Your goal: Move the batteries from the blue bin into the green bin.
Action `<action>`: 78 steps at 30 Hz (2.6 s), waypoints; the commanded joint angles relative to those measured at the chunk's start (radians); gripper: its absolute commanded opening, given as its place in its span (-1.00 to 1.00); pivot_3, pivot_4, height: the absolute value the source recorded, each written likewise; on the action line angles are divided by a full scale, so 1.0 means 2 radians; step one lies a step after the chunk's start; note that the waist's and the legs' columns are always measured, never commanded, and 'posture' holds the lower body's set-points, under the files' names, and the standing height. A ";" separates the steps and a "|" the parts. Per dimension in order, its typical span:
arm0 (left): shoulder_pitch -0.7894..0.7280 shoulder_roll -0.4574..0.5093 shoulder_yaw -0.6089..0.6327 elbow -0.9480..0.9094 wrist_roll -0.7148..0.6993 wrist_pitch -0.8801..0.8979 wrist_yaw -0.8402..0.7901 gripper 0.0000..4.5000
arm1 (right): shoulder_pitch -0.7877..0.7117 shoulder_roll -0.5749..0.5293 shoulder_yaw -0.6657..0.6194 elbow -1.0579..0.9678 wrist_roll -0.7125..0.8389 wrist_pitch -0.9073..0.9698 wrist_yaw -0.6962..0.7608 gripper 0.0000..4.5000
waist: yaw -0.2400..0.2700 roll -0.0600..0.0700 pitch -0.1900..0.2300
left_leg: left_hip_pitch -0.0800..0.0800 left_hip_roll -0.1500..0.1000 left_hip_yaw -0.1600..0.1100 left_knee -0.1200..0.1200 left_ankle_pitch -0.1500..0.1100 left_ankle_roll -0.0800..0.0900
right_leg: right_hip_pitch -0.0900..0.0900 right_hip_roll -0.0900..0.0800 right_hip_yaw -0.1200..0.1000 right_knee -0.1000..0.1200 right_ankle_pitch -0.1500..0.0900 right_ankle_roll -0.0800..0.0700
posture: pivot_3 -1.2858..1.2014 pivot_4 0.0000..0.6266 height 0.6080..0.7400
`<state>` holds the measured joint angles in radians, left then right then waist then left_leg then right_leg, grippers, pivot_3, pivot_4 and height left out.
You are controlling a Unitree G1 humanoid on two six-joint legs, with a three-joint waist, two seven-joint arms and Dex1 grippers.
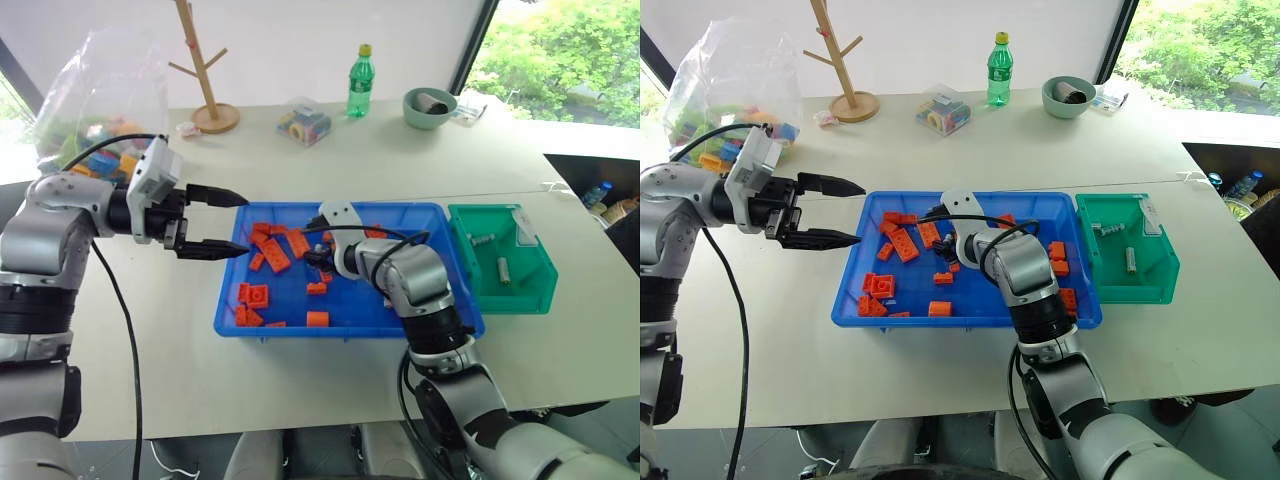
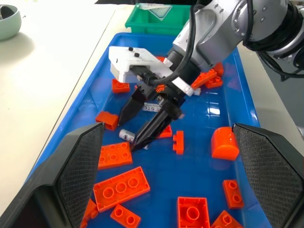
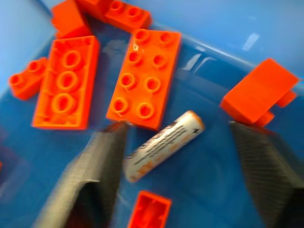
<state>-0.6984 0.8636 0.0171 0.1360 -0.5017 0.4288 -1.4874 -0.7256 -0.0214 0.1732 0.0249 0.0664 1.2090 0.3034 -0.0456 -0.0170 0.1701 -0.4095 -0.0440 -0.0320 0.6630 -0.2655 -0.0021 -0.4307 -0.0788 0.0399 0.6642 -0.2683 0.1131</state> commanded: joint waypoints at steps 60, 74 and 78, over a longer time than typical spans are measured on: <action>-0.068 0.000 -0.002 0.012 -0.018 0.028 -0.063 1.00 | -0.024 -0.316 -0.157 -0.195 0.166 0.099 0.088 0.50 | 0.006 0.000 0.001 | 0.000 0.002 0.000 0.000 -0.001 0.002 | 0.002 0.000 -0.001 -0.004 0.000 0.000 | 0.03 -0.52 0.80; -0.052 0.017 0.004 -0.006 -0.020 0.035 -0.052 1.00 | 0.037 -0.112 -0.136 -0.216 0.161 0.196 -0.006 0.50 | 0.014 0.000 0.001 | -0.001 0.000 0.000 0.000 -0.001 0.002 | 0.001 -0.001 -0.001 -0.004 0.000 0.000 | 0.03 -0.52 0.80; -0.051 0.018 0.004 -0.012 -0.023 0.039 -0.047 1.00 | 0.061 -0.109 -0.122 -0.198 0.151 0.174 -0.020 0.50 | 0.013 0.000 0.001 | -0.001 0.000 0.000 0.000 -0.001 0.002 | 0.001 0.000 -0.001 -0.004 0.000 0.000 | 0.03 -0.52 0.80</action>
<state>-0.7923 0.8839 -0.0099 0.1379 -0.5329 0.5009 -1.5868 -0.6048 -0.2453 -0.0777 -0.3671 0.3752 1.5776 0.2759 -0.0204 -0.0166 0.1714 -0.4120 -0.0431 -0.0310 0.6635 -0.2680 0.0025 -0.4281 -0.0791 0.0380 0.6556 -0.2678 0.1140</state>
